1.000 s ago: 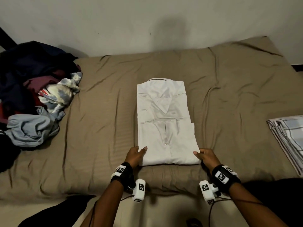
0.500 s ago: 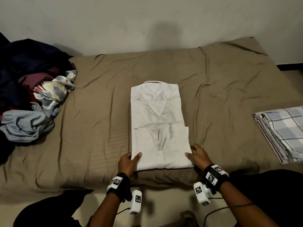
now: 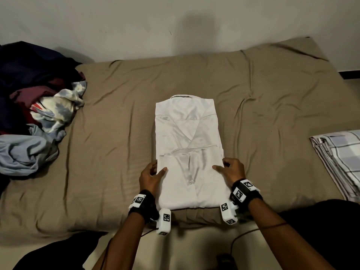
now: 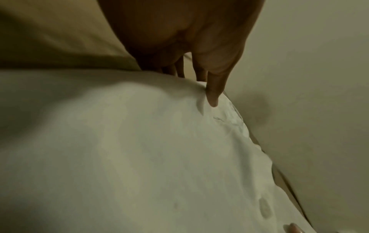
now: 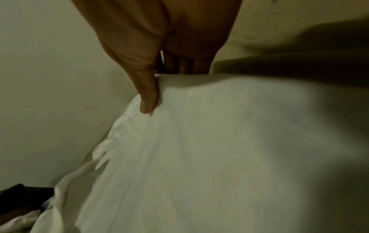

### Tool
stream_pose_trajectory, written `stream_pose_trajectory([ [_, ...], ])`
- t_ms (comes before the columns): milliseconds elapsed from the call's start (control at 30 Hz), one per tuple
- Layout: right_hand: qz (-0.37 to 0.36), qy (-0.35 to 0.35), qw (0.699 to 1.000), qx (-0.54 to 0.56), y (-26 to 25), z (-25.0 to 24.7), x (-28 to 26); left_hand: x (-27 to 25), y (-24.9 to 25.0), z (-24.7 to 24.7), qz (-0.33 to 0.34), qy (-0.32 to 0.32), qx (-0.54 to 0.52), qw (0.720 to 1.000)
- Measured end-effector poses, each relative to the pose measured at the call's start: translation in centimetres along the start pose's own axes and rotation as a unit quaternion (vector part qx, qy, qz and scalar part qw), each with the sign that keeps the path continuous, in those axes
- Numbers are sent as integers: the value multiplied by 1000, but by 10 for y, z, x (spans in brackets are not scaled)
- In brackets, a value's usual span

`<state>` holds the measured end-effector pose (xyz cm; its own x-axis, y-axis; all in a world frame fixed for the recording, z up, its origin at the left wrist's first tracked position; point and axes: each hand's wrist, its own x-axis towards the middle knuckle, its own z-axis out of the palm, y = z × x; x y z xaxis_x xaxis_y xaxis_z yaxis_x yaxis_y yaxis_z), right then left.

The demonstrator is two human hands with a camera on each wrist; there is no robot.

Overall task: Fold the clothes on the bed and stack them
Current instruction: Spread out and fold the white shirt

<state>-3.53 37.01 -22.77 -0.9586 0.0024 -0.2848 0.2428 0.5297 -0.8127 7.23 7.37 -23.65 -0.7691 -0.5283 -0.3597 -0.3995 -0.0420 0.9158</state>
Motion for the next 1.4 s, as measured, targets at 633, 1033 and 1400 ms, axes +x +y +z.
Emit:
stream_pose_trajectory([
  [633,96,-10,995,-34,-3,-11,17,27,2,-1,-52,45,55,996],
  [1033,131,-58,988,-53,-20,-21,48,56,26,-11,-76,68,113,988],
  [1400,-369,-92,859,-341,2,45,-117,-115,-34,31,395,-180,547,716],
])
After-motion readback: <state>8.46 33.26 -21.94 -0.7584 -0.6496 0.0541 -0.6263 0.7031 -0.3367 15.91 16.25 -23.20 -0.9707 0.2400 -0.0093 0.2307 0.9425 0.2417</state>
